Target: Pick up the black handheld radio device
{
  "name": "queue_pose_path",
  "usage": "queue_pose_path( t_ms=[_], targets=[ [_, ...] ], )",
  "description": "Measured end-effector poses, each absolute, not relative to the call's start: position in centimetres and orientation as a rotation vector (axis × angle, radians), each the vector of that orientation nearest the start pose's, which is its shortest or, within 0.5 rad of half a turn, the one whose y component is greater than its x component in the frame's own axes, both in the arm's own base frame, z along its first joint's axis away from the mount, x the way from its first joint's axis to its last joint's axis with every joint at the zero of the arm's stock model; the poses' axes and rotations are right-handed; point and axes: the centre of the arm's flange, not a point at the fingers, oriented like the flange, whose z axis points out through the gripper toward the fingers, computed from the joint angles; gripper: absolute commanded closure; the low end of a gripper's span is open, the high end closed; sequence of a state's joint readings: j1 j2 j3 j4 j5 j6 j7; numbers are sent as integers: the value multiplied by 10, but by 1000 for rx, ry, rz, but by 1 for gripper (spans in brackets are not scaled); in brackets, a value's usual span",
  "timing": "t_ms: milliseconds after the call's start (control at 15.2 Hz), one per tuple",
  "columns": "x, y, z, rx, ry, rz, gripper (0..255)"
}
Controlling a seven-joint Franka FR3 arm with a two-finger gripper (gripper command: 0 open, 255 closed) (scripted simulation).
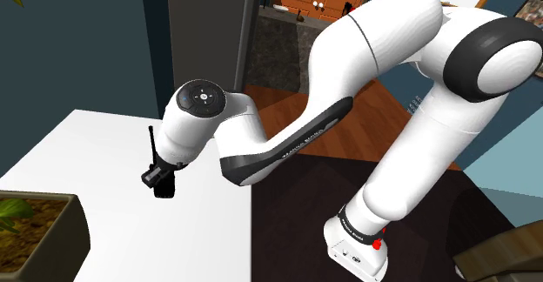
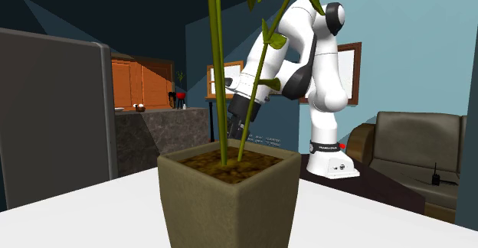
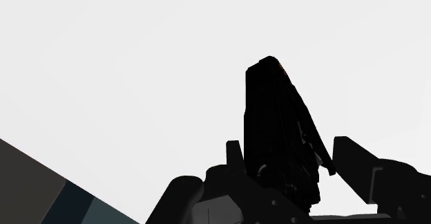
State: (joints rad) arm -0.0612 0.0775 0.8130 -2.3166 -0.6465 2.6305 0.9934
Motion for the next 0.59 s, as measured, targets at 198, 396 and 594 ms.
queue_pose_path(
  t_ms=[198, 396, 594],
  targets=[
    [382, 376, 343, -3053, -425, -660, 255],
    [381, 376, 343, -3052, -425, -660, 255],
    [382, 375, 349, -3054, -424, -658, 255]
  ],
)
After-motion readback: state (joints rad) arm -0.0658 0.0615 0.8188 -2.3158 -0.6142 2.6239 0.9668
